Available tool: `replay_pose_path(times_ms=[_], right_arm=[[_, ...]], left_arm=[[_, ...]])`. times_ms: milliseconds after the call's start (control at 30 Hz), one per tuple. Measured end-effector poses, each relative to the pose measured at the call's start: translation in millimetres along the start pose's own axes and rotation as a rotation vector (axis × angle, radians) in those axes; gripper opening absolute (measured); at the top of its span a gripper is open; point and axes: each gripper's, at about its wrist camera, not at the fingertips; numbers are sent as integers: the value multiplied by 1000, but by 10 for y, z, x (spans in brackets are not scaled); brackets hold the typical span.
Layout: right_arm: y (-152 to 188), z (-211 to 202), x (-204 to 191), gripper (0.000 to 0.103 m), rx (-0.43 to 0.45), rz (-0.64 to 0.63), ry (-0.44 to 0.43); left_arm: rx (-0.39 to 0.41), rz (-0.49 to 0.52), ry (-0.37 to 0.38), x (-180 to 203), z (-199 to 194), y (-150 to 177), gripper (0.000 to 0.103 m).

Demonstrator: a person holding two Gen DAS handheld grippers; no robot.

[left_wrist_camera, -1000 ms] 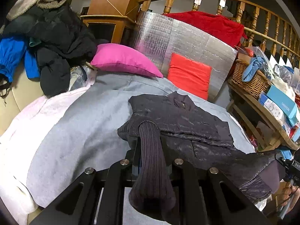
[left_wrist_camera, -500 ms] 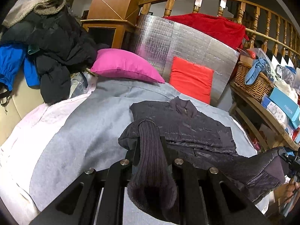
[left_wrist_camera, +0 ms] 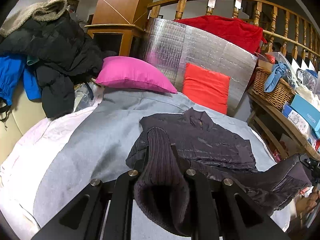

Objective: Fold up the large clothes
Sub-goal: 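Carry the hem over the jacket body toward the collar with both grippers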

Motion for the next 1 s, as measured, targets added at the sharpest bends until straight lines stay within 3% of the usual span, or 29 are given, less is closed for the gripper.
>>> replay_pose_path(times_ms=[1000], right_arm=[[-542,550,82,12,-37,-66,84]], left_arm=[[-25,50,-64,211,627,-453,16]])
Point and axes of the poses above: each gripper's, at about its wrist camera, not at the fingertips, and z roughly the way its jaws point, x to its right, y to its underside, and after that the axes turned 4 degrees about -x, right-handed
